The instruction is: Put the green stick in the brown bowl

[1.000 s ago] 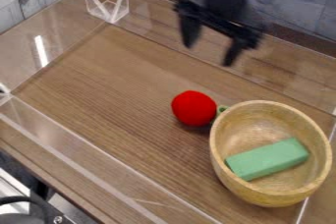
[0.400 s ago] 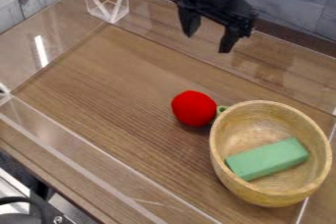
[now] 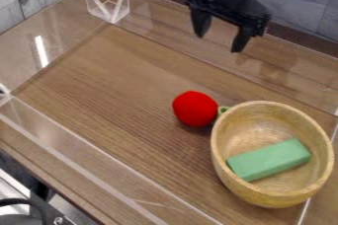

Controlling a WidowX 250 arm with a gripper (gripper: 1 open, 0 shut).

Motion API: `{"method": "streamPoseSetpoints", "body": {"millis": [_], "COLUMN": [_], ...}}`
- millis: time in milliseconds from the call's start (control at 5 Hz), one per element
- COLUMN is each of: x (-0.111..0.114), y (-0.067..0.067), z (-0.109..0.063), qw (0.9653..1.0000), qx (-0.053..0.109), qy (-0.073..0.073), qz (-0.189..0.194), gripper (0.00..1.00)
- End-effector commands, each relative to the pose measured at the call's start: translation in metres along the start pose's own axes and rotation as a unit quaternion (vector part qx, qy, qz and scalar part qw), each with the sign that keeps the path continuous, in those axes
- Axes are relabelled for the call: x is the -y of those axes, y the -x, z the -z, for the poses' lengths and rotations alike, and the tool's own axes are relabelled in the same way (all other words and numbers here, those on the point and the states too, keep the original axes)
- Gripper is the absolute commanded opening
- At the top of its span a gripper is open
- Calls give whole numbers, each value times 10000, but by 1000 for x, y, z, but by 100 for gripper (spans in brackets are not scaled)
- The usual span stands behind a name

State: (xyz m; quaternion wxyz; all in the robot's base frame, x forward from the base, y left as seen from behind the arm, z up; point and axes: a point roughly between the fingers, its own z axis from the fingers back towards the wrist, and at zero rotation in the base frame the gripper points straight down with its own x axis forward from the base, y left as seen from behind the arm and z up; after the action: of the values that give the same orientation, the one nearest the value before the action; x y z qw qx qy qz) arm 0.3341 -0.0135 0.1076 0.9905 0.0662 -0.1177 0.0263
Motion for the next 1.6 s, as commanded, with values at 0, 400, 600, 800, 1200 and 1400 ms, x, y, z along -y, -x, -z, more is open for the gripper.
{"method": "streamPoseSetpoints", "body": {"millis": [0, 400, 600, 800, 1200, 1400], "x": [2, 4, 3, 1, -11, 1], "y": [-15, -24, -27, -30, -35, -31], "z": [-10, -4, -2, 0, -5, -1], "qw": [9994, 9971, 9959, 9945, 9958, 9972], "qx": [259, 349, 341, 344, 318, 328], "qy": [-20, 229, 278, 322, 318, 289], "qz": [-228, 643, 794, 935, 797, 600], "gripper": [100, 100, 100, 100, 100, 100]}}
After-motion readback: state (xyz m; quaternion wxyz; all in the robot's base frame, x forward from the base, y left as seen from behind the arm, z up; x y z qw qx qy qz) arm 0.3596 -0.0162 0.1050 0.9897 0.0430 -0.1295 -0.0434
